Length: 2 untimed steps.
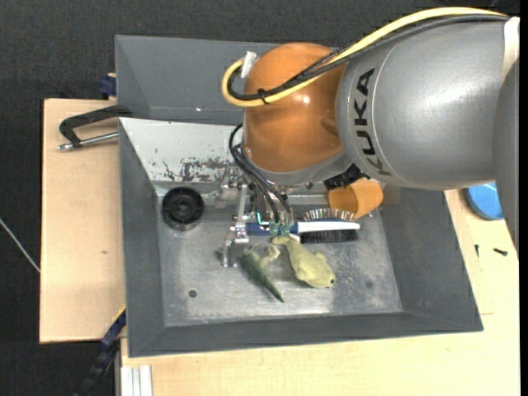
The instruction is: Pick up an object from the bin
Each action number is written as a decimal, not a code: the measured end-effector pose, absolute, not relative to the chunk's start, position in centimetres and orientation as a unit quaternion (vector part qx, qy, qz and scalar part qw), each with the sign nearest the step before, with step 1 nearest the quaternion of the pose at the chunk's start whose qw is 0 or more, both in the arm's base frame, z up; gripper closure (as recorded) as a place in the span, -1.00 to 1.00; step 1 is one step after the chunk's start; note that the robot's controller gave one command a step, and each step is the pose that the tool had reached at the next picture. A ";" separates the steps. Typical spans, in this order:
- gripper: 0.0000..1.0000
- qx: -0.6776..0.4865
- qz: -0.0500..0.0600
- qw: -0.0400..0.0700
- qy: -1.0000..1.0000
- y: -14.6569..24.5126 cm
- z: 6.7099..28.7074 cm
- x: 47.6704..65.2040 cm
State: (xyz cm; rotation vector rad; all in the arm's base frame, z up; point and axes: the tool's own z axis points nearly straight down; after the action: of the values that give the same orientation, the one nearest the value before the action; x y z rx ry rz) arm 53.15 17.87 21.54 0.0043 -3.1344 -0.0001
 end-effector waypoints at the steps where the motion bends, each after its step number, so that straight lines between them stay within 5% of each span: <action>1: -1.00 -0.001 0.002 0.004 -1.000 9.7 10.9 51.8; 2: -1.00 -0.162 -0.003 -0.003 -0.987 6.8 7.3 50.4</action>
Offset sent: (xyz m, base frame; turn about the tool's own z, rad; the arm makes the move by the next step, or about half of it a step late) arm -0.0121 -0.0789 -0.1025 0.0004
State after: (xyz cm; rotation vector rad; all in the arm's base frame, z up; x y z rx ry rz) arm 50.38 6.82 7.26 -0.5095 -3.1067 -0.0097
